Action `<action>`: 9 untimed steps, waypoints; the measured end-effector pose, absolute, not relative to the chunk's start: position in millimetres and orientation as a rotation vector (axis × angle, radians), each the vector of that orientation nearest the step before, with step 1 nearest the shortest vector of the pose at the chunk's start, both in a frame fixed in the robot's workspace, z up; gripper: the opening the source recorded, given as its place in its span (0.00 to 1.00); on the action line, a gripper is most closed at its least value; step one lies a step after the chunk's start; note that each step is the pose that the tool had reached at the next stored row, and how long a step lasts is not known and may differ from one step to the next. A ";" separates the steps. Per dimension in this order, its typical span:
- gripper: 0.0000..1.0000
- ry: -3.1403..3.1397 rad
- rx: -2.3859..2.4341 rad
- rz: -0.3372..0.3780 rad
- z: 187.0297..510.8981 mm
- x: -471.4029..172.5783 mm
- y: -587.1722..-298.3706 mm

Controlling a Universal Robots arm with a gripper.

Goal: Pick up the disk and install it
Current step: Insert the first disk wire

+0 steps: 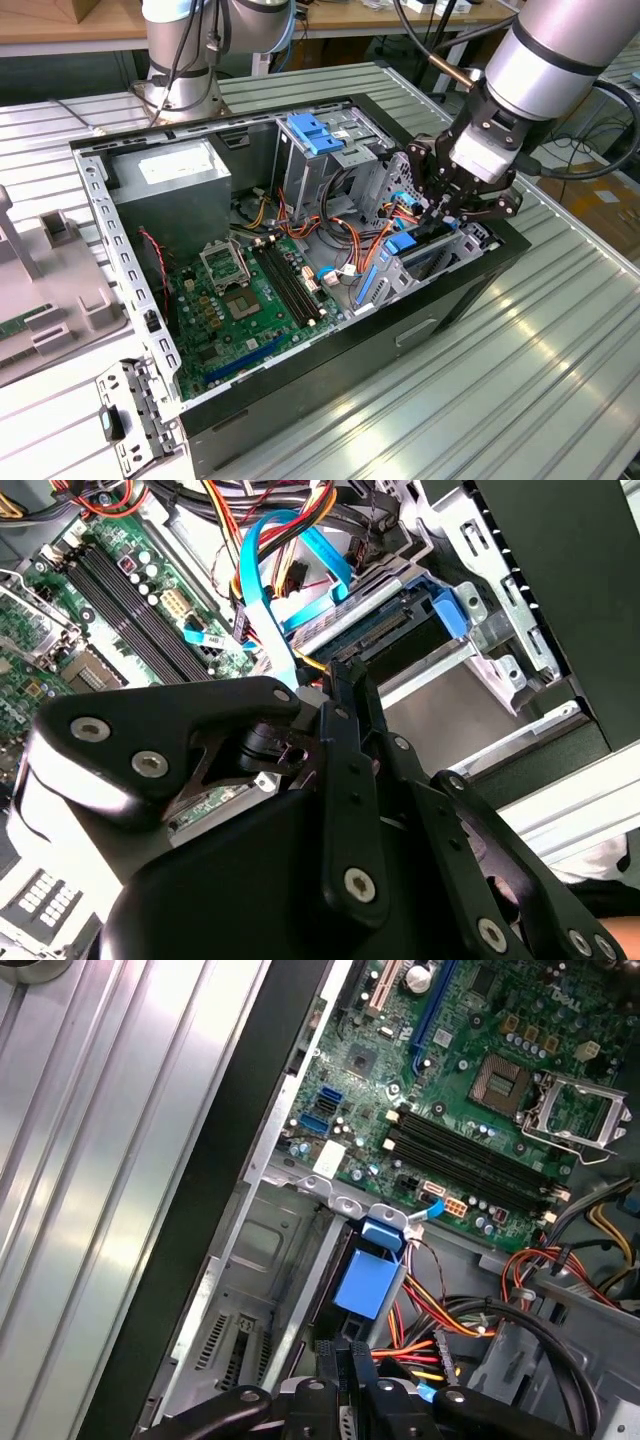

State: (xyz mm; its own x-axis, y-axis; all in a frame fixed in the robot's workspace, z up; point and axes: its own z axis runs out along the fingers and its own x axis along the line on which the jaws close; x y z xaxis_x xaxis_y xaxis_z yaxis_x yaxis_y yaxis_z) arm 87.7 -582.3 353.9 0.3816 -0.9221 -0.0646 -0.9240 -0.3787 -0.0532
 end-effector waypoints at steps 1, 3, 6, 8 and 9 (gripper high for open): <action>0.17 1.708 -2.540 0.037 353.8 87.7 -582.3; 0.17 1.718 -2.533 0.036 353.4 87.7 -582.3; 0.17 1.731 -2.524 0.035 352.9 87.7 -582.3; 0.17 1.742 -2.517 0.035 352.5 87.7 -582.3; 0.17 1.748 -2.513 0.035 352.3 87.7 -582.3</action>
State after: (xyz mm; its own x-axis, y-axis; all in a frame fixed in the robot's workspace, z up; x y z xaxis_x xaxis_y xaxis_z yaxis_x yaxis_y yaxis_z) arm 87.7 -582.3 352.3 0.3488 -0.9350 -0.0646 -0.9368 -0.3458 -0.0532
